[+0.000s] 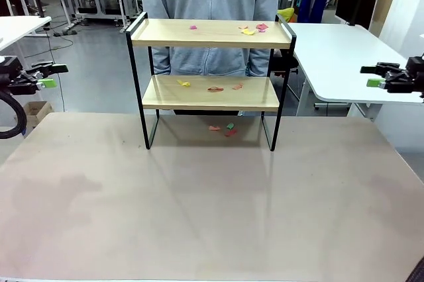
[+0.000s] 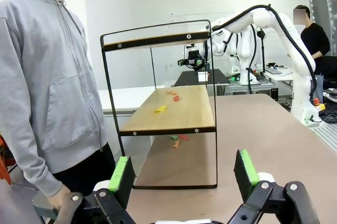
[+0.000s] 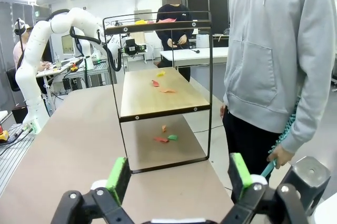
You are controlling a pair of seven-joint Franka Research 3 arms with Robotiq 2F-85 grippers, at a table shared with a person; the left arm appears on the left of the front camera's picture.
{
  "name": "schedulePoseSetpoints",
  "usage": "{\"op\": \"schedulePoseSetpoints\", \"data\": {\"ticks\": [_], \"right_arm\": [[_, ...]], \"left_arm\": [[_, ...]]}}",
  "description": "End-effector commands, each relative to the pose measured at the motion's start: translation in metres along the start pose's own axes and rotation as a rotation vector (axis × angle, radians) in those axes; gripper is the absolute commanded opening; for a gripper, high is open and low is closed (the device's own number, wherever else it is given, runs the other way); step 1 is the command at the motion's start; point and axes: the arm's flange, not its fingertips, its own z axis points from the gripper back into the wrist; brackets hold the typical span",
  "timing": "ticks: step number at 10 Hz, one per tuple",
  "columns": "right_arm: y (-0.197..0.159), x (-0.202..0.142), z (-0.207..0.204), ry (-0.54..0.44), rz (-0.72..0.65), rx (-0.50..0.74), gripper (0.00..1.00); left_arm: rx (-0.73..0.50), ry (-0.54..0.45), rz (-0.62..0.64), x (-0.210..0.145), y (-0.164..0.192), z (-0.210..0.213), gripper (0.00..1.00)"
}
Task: Clean the shelf.
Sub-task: Pick up the Duster handed by the human.
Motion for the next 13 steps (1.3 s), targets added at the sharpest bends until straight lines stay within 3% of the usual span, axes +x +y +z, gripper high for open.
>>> {"op": "schedulePoseSetpoints", "data": {"ticks": [1,13], "right_arm": [[0.0003,0.0022,-0.0006,-0.003,0.003,0.001,1.0],[0.0003,0.0022,-0.0006,-0.003,0.003,0.001,1.0]], "left_arm": [[0.001,0.002,-0.007,0.0021,0.0007,0.0019,1.0],[0.001,0.002,-0.007,0.0021,0.0007,0.0019,1.0]]}}
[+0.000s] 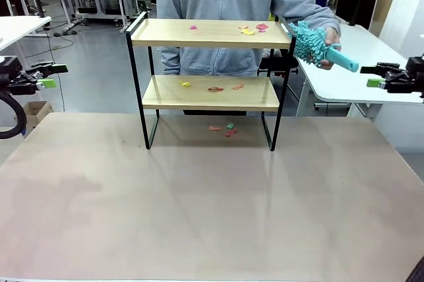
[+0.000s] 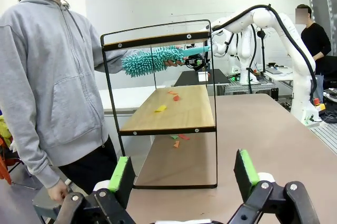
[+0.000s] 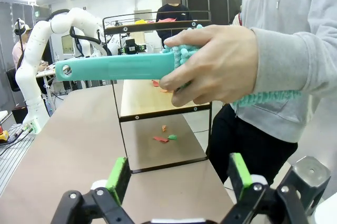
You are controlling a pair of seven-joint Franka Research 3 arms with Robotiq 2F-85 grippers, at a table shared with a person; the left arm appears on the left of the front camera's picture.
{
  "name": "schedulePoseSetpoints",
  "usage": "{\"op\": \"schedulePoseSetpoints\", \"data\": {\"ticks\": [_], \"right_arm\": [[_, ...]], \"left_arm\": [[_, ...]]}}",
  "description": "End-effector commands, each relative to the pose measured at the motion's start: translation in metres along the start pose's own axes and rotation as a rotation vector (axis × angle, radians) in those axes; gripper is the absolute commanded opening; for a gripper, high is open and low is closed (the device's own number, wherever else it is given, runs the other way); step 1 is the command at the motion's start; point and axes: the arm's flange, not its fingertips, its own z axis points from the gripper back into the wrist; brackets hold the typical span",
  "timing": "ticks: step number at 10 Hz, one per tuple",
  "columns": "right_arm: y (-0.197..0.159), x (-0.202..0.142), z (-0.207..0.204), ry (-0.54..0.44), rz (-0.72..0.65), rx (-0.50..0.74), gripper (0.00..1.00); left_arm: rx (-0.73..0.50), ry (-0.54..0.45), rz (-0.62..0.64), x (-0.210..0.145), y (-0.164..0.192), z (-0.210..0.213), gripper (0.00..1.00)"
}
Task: Clean the shelf.
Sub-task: Pick up the Duster handed by the human.
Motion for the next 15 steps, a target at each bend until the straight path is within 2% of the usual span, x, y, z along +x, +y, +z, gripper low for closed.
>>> {"op": "schedulePoseSetpoints", "data": {"ticks": [1,6,9,10,14,15], "right_arm": [[0.0,0.002,-0.001,-0.003,0.003,0.001,1.0],[0.002,0.005,0.001,0.003,-0.002,-0.008,1.0],[0.034,0.097,0.024,0.148,-0.149,-0.128,1.0],[0.047,0.126,0.024,0.245,-0.186,-0.185,1.0],[0.108,0.235,-0.018,0.47,-0.239,-0.405,1.0],[0.122,0.252,-0.035,0.516,-0.252,-0.466,1.0]], "left_arm": [[0.0,0.002,-0.007,0.002,0.001,0.001,1.0],[0.0,0.002,-0.007,0.002,0.001,0.001,1.0],[0.0,0.002,-0.007,0.002,0.001,0.001,1.0],[0.0,0.002,-0.007,0.002,0.001,0.001,1.0],[0.0,0.002,-0.007,0.002,0.001,0.001,1.0],[0.0,0.002,-0.007,0.002,0.001,0.001,1.0]]}}
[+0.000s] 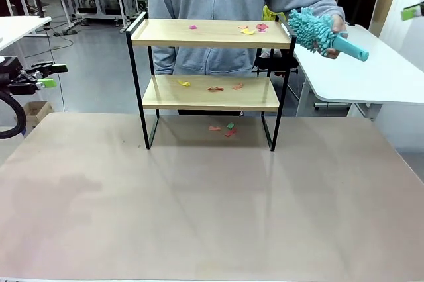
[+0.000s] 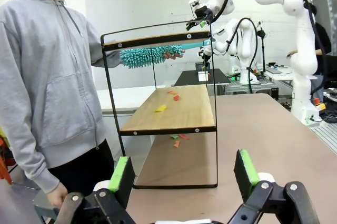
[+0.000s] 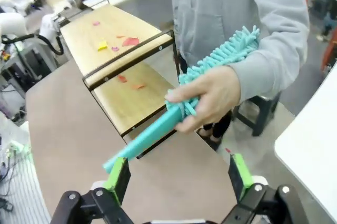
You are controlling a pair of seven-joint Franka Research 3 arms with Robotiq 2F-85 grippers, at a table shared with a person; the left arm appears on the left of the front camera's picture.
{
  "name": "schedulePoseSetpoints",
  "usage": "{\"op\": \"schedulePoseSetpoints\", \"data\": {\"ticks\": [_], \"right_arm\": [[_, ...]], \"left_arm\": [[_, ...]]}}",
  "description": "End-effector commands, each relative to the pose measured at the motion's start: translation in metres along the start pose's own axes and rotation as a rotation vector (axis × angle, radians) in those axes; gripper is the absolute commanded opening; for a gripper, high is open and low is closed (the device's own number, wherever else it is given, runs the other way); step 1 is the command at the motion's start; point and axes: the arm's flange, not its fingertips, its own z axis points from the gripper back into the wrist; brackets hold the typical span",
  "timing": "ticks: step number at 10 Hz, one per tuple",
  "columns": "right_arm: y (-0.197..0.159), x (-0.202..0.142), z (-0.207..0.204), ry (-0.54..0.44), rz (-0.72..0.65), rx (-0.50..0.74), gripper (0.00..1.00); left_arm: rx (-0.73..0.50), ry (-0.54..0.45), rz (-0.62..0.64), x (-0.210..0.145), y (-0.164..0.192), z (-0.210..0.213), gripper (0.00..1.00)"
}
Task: Clean the shelf.
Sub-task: Pick up the Duster handed by the human.
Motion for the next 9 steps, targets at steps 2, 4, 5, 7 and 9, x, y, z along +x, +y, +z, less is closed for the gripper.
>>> {"op": "schedulePoseSetpoints", "data": {"ticks": [2,4,5,7,9], "right_arm": [[0.057,0.025,-0.034,0.129,-0.096,-0.175,1.0],[0.081,0.037,-0.047,0.216,-0.107,-0.245,1.0],[0.082,0.039,-0.047,0.162,-0.08,-0.245,1.0],[0.069,0.041,-0.043,0.159,-0.058,-0.208,1.0],[0.069,0.041,-0.043,0.159,-0.058,-0.208,1.0]], "left_arm": [[0.0,0.0,-0.006,0.002,0.0,0.001,1.0],[0.0,0.0,-0.006,0.002,0.0,0.001,1.0],[0.0,0.0,-0.006,0.002,0.0,0.001,1.0],[0.0,0.0,-0.006,0.002,0.0,0.001,1.0],[0.0,0.0,-0.006,0.002,0.0,0.001,1.0]]}}
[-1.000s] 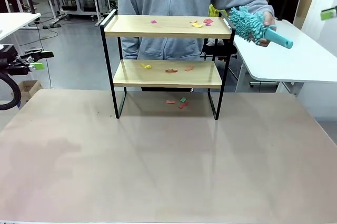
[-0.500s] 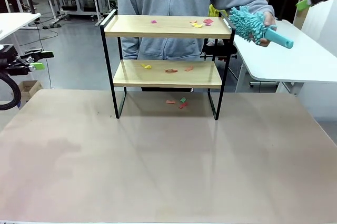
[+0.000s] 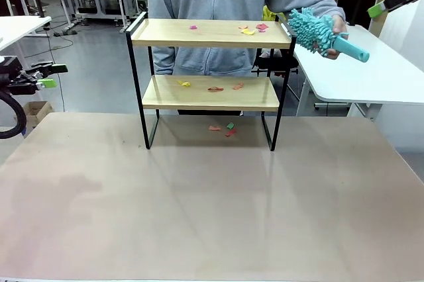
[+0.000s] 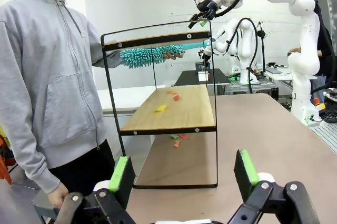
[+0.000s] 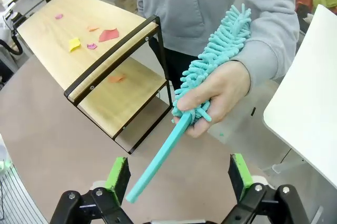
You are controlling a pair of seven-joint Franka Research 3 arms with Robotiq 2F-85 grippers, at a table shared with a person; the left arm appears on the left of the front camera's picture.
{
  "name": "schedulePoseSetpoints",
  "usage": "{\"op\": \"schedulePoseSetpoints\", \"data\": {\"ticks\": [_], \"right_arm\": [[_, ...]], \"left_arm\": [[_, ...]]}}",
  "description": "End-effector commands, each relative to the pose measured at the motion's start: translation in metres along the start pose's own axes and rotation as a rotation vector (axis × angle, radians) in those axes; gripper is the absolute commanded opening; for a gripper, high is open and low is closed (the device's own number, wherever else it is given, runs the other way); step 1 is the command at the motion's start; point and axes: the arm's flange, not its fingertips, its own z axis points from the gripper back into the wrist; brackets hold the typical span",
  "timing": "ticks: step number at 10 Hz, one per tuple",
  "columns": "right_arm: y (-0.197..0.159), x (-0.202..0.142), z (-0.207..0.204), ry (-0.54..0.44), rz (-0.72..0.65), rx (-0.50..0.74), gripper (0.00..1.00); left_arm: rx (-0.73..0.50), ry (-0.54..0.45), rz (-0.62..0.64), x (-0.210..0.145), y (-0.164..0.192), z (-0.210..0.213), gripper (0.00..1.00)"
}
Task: Clean the shelf.
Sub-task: Pick up the Duster handed by the human.
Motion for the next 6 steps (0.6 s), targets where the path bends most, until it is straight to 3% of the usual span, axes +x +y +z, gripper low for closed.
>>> {"op": "schedulePoseSetpoints", "data": {"ticks": [1,6], "right_arm": [[0.0,0.003,-0.001,0.0,0.019,0.009,1.0],[0.047,0.019,-0.024,0.133,-0.065,-0.092,1.0]], "left_arm": [[0.0,0.0,-0.006,0.002,0.0,0.001,1.0],[0.0,0.0,-0.006,0.002,0.0,0.001,1.0]]}}
